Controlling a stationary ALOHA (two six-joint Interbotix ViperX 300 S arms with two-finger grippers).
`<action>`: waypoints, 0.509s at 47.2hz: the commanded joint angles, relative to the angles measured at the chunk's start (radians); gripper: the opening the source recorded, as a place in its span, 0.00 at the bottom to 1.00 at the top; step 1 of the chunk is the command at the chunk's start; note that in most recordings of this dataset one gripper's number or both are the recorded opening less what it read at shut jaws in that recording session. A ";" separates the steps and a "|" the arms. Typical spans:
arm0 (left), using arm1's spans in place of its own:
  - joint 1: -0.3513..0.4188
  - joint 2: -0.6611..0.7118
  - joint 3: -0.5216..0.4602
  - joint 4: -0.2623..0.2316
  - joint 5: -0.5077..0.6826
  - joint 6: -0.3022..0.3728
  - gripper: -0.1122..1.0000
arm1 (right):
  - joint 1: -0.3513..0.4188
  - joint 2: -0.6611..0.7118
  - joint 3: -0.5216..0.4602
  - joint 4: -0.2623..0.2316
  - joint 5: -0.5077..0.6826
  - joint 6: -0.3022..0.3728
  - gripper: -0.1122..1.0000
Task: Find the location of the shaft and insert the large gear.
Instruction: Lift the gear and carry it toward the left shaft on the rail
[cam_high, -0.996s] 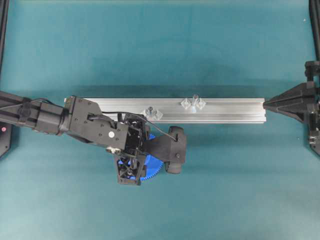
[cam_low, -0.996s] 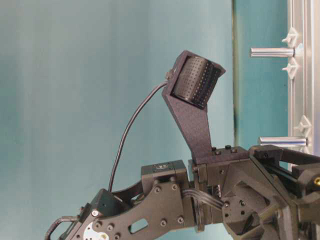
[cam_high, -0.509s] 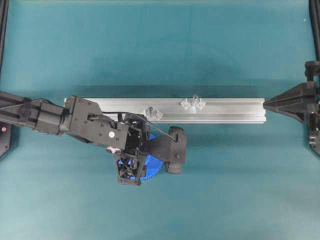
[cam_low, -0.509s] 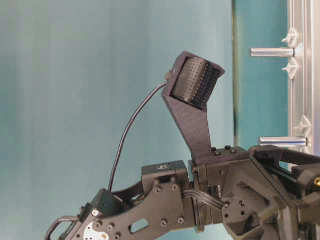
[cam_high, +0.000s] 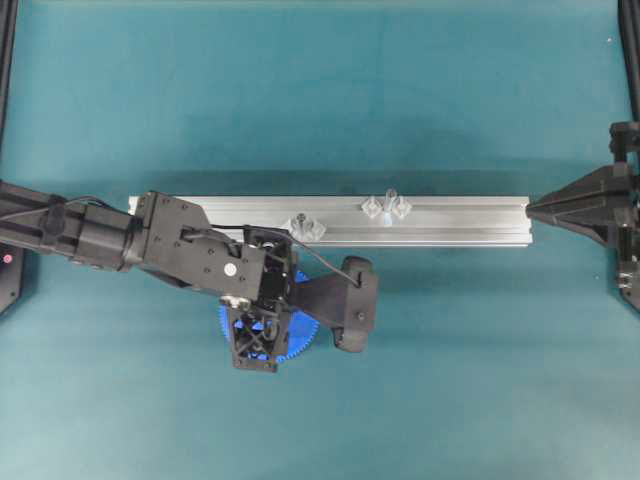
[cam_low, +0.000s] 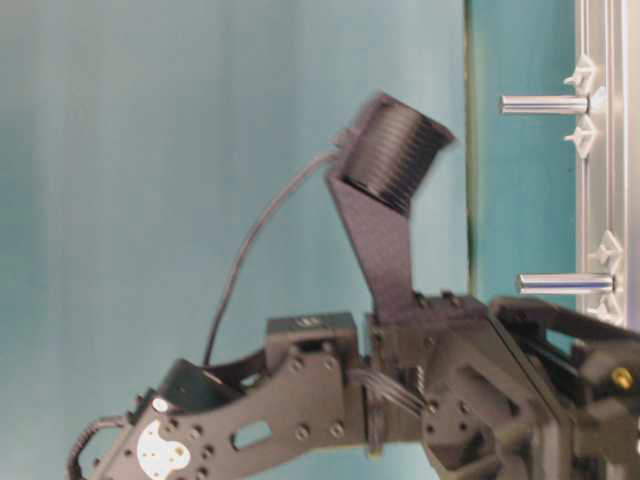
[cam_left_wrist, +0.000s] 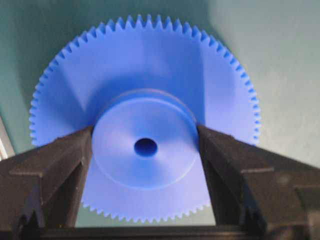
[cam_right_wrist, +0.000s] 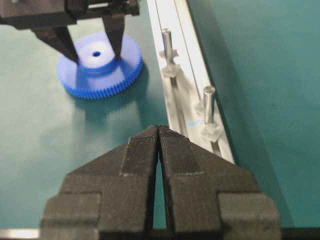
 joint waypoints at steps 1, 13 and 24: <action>0.006 -0.055 -0.043 0.006 0.008 0.000 0.74 | -0.002 0.005 -0.011 0.000 -0.005 0.008 0.14; 0.028 -0.078 -0.110 0.008 0.041 0.003 0.74 | -0.002 0.002 -0.011 0.000 -0.005 0.008 0.14; 0.040 -0.107 -0.156 0.011 0.052 0.054 0.74 | -0.002 0.000 -0.011 0.000 -0.005 0.008 0.14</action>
